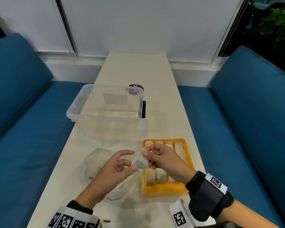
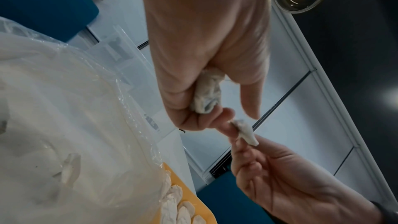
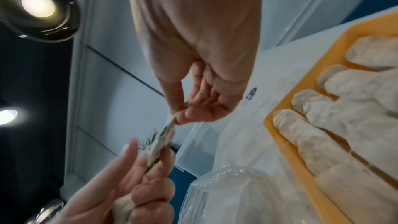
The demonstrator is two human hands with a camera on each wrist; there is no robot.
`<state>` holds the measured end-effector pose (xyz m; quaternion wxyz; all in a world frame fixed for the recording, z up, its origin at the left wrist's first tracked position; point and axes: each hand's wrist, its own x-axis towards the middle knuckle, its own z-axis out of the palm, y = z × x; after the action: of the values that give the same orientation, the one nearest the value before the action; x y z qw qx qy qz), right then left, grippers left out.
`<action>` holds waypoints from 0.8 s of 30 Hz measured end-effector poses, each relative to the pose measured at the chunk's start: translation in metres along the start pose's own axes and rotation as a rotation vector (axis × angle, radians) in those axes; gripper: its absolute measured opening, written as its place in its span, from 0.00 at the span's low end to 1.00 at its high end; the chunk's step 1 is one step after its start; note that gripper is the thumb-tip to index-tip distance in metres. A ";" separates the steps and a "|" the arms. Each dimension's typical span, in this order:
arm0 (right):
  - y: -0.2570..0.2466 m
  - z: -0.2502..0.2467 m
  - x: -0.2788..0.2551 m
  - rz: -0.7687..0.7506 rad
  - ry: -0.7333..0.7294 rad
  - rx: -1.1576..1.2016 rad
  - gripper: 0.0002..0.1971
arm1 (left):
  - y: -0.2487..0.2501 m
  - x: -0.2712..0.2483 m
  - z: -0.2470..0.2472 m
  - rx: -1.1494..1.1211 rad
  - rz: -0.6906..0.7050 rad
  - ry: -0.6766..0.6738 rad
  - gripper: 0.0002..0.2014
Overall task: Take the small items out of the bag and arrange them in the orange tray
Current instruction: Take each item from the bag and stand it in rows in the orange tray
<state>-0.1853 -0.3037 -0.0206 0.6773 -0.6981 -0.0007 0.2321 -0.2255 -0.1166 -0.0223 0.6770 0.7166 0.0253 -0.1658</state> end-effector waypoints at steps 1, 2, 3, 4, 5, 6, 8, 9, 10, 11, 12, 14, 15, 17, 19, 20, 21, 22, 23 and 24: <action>0.001 0.000 0.001 0.043 -0.004 0.032 0.02 | 0.001 -0.001 0.000 0.008 0.016 -0.003 0.18; 0.002 0.000 0.002 0.085 -0.010 0.059 0.02 | 0.001 -0.001 0.000 0.023 0.041 -0.010 0.20; 0.002 0.000 0.002 0.126 -0.024 0.079 0.03 | 0.002 -0.002 0.000 0.040 0.071 -0.018 0.20; 0.002 0.000 0.003 0.165 -0.047 0.091 0.04 | 0.002 -0.002 -0.001 0.058 0.105 -0.028 0.18; 0.002 0.000 0.003 0.202 -0.078 0.090 0.05 | 0.001 -0.001 -0.001 0.080 0.137 -0.036 0.16; 0.001 0.000 0.002 0.236 -0.112 0.072 0.06 | 0.001 -0.001 -0.001 0.105 0.166 -0.038 0.14; 0.000 0.001 0.002 0.293 -0.176 0.018 0.09 | -0.001 0.000 -0.001 0.147 0.222 -0.014 0.10; 0.000 0.001 0.001 0.316 -0.203 -0.005 0.10 | -0.001 0.001 -0.001 0.160 0.246 0.001 0.07; 0.000 0.001 0.001 0.338 -0.227 -0.021 0.12 | 0.000 0.001 0.000 0.172 0.266 0.012 0.06; 0.000 0.001 0.000 0.359 -0.251 -0.039 0.14 | 0.001 0.000 0.000 0.189 0.284 0.024 0.08; 0.000 0.001 -0.001 0.379 -0.273 -0.068 0.15 | 0.002 0.000 0.001 0.209 0.292 0.042 0.11; 0.000 0.003 -0.003 0.370 -0.281 -0.217 0.17 | 0.002 0.001 0.002 0.230 0.296 0.088 0.12; 0.000 0.004 -0.004 0.318 -0.252 -0.338 0.18 | 0.002 0.001 0.003 0.231 0.298 0.107 0.10; -0.001 0.004 -0.007 0.130 -0.150 -0.545 0.16 | 0.000 0.003 0.003 0.232 0.296 0.142 0.04; -0.004 0.002 -0.011 -0.071 -0.109 -0.559 0.14 | -0.004 0.005 0.003 0.251 0.288 0.167 0.03; -0.007 0.001 -0.013 -0.149 -0.116 -0.542 0.13 | -0.005 0.007 0.002 0.263 0.283 0.176 0.04; -0.008 -0.001 -0.014 -0.208 -0.125 -0.548 0.12 | -0.005 0.007 0.002 0.277 0.280 0.180 0.05; -0.009 -0.003 -0.015 -0.254 -0.129 -0.576 0.10 | -0.005 0.008 0.003 0.289 0.276 0.179 0.05; -0.010 -0.004 -0.016 -0.291 -0.131 -0.618 0.08 | -0.005 0.009 0.003 0.297 0.275 0.174 0.05; -0.011 -0.004 -0.016 -0.325 -0.133 -0.664 0.07 | -0.006 0.009 0.004 0.301 0.274 0.169 0.05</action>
<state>-0.1951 -0.3118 -0.0051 0.4407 -0.8538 -0.2308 0.1535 -0.2191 -0.1218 -0.0303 0.5739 0.8178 -0.0408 -0.0137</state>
